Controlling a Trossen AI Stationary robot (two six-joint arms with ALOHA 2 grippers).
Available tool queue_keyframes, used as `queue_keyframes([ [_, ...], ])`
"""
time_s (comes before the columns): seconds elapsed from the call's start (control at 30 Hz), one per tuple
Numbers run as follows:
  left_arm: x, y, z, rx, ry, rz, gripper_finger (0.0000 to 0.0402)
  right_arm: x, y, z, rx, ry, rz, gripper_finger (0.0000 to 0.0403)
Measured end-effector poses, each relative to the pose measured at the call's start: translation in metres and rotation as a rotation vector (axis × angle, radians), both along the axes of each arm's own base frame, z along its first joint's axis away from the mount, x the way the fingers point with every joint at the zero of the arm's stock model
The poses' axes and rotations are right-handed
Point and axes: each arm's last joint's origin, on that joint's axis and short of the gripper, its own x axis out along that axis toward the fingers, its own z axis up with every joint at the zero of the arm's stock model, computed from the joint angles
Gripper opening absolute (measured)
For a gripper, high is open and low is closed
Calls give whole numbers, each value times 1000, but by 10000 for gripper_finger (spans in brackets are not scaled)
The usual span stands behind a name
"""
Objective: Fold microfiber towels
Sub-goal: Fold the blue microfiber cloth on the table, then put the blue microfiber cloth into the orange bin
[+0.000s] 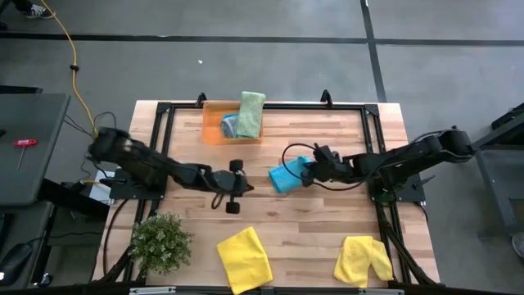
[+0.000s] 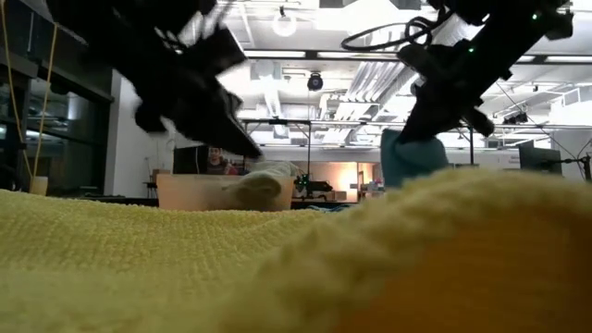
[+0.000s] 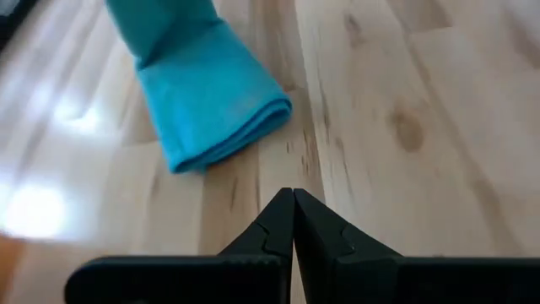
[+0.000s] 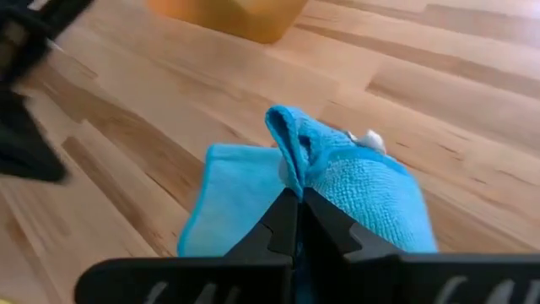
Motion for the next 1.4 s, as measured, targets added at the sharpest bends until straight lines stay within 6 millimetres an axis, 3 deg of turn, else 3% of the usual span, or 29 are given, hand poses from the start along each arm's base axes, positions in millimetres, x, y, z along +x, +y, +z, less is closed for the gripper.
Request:
queue_keyframes([
  [0.17,24,4,-40,37,35,34,0,12,2,-10,12,-68,44,0],
  [0.37,54,12,-60,40,80,56,0,31,6,-30,42,-106,93,0],
  [0.63,75,15,-61,44,53,73,0,48,9,-52,65,-135,129,0],
  [0.97,75,16,-63,63,56,96,0,59,11,-64,74,-179,144,7],
  [1.13,75,17,-63,66,60,100,0,63,12,-57,65,-245,189,41],
  [1.4,75,19,-63,67,62,107,0,67,12,-51,44,-308,193,142],
])
